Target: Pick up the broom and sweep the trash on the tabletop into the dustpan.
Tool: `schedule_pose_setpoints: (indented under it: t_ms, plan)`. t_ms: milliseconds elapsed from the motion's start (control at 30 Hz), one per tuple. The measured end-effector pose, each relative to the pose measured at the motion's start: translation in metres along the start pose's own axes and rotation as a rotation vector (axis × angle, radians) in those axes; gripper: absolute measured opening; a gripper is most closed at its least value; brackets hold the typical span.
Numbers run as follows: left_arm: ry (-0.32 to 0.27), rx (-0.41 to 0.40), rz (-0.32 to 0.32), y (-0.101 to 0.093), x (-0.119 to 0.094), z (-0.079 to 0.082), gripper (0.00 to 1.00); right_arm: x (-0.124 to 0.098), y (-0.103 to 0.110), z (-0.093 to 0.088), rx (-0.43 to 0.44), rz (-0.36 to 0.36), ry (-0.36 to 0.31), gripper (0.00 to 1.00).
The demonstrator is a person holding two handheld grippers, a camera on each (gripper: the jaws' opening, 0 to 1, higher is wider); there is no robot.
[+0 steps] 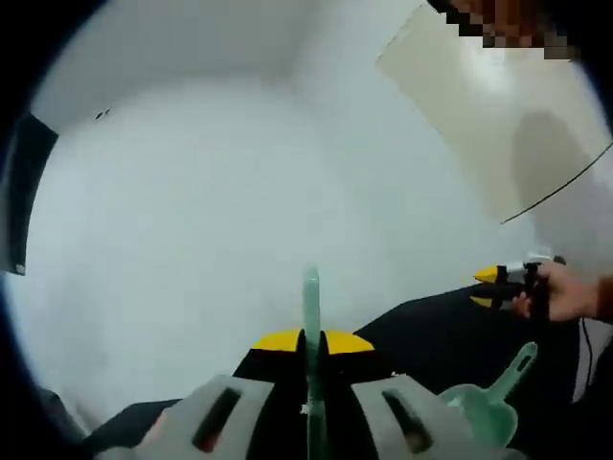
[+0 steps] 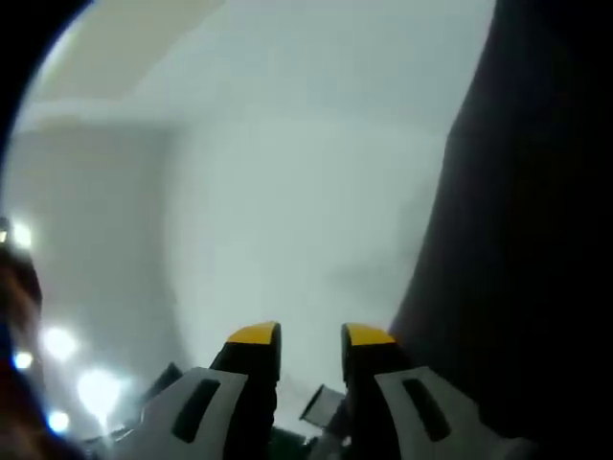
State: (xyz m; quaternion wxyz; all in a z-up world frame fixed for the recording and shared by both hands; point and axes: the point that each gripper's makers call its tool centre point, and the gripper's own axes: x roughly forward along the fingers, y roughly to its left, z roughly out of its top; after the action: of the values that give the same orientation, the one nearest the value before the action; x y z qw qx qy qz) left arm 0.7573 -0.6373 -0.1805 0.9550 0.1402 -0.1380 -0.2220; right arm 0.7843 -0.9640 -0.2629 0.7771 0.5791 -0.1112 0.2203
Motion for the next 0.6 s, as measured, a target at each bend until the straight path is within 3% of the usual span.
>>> schedule_pose_setpoints:
  t_ms: [100,200,233,433,600]
  plan:
    - [0.037,-0.045,-0.121,-0.019,0.016,-0.017,0.04,0.000,0.000,-0.001,-0.006,-0.006,0.001,0.27]
    - [0.044,0.028,-0.257,-0.045,0.032,-0.026,0.04,0.001,-0.001,-0.001,-0.005,-0.007,0.000,0.27]
    - [0.056,0.077,-0.262,-0.047,0.038,-0.030,0.04,0.000,-0.001,0.000,-0.004,-0.006,-0.001,0.27]
    - [0.048,0.080,-0.307,-0.055,0.052,-0.034,0.04,0.001,-0.001,0.000,-0.004,-0.007,0.000,0.27]
    - [0.040,0.075,-0.281,-0.049,0.052,-0.036,0.05,0.001,-0.002,-0.001,-0.006,-0.009,0.009,0.27]
